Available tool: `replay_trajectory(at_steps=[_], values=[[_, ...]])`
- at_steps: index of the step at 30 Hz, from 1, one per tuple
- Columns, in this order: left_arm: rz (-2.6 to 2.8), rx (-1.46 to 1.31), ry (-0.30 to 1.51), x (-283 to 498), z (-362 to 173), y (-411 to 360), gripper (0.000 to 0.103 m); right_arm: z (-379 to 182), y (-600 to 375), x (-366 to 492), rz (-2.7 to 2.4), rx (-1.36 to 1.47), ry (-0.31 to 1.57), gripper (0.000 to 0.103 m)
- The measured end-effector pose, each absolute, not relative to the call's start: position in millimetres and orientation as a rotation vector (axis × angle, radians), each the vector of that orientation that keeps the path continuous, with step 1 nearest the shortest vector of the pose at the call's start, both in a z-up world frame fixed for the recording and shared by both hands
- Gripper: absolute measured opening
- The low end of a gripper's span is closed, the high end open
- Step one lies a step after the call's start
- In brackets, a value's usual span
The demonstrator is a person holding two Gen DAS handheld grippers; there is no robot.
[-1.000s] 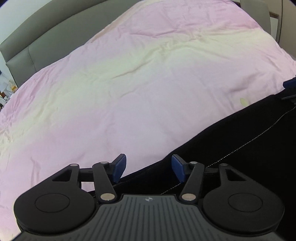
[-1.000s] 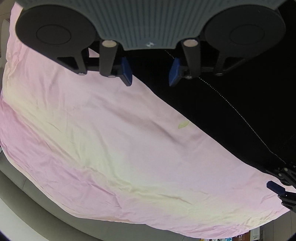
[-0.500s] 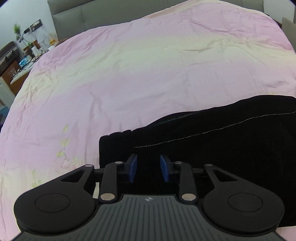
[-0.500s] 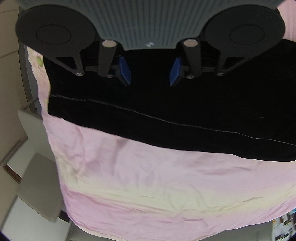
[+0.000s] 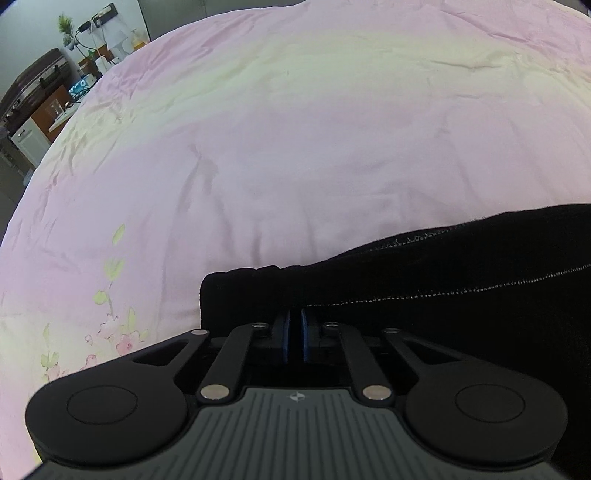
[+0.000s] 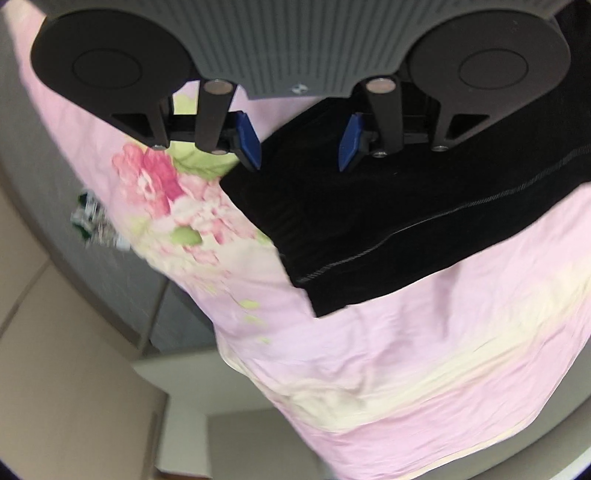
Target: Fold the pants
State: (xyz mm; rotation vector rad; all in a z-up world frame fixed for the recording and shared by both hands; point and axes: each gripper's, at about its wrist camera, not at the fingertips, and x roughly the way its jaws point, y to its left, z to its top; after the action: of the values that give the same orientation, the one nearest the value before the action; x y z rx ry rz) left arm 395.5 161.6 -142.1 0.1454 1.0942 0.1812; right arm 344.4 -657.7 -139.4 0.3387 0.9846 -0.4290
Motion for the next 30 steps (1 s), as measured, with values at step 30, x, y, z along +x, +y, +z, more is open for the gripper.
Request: replay_trajectory(at_steps=[30], values=[[-0.193, 0.093, 1.051, 325, -50, -16, 0.017, -212, -728, 326, -0.432, 0.910, 0.777, 0.039]])
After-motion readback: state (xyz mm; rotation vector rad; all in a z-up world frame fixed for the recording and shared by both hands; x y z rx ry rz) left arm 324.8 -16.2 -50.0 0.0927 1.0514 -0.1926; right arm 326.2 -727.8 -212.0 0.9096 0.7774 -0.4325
